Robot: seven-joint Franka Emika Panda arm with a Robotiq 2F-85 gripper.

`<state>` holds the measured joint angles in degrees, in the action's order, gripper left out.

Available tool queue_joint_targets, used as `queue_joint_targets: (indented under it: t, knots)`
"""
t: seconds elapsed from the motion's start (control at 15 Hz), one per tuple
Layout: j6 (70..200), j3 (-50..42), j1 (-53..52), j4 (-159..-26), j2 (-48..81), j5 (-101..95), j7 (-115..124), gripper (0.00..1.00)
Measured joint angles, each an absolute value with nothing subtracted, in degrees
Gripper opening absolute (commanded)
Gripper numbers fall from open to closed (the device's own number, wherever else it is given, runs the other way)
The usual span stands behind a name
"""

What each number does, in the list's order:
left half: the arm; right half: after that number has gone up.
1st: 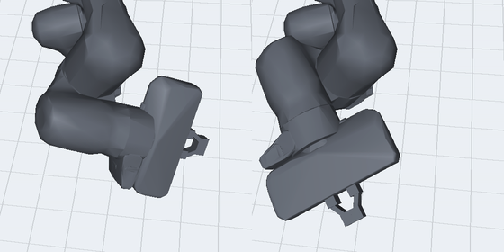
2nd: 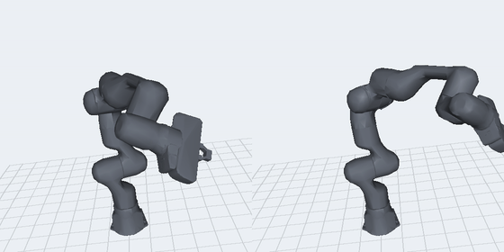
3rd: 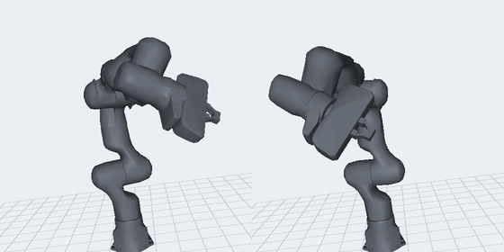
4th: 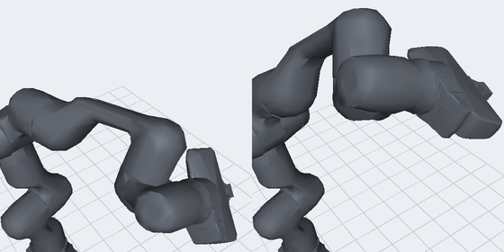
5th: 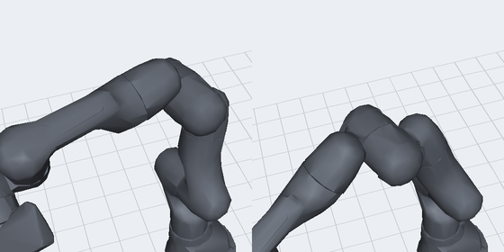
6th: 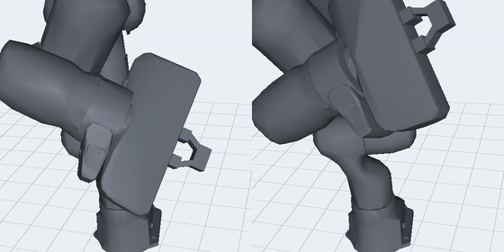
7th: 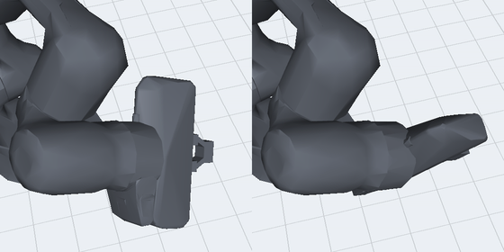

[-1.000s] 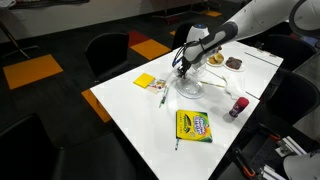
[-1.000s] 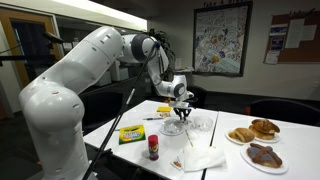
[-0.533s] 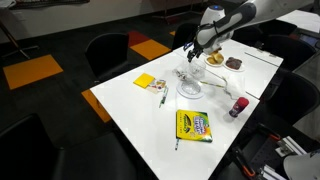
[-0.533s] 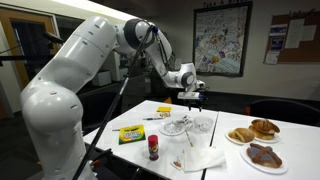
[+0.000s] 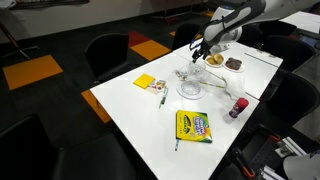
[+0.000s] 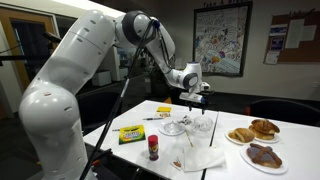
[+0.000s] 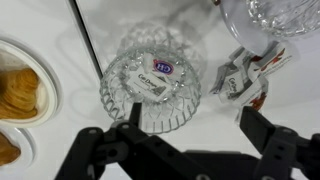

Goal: Take the small pieces out of the glass box and put them on the table

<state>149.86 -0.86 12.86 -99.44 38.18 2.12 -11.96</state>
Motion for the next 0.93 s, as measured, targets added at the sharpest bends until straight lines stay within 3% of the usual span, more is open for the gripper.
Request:
queue_joint_targets:
  t: [0.13, 0.2, 0.27, 0.33, 0.47, 0.67, 0.93]
  knots:
    - [149.86, -0.39, 14.39, -99.61, 38.40, 4.47, -12.01, 0.96]
    - [149.86, -0.24, 15.07, -99.60, 38.55, 5.52, -12.01, 0.83]
    - [149.86, -0.20, 15.62, -99.58, 38.73, 6.33, -12.01, 0.82]
    - [149.86, -0.20, 16.08, -99.45, 39.06, 6.90, -11.97, 0.69]
    - [149.86, -0.20, 16.61, -98.91, 40.14, 7.38, -11.76, 0.54]
    - [149.67, -0.20, 16.76, -96.96, 42.63, 7.40, -10.92, 0.48]
    - [148.33, -0.22, 16.76, -92.56, 46.71, 7.39, -9.81, 0.59]
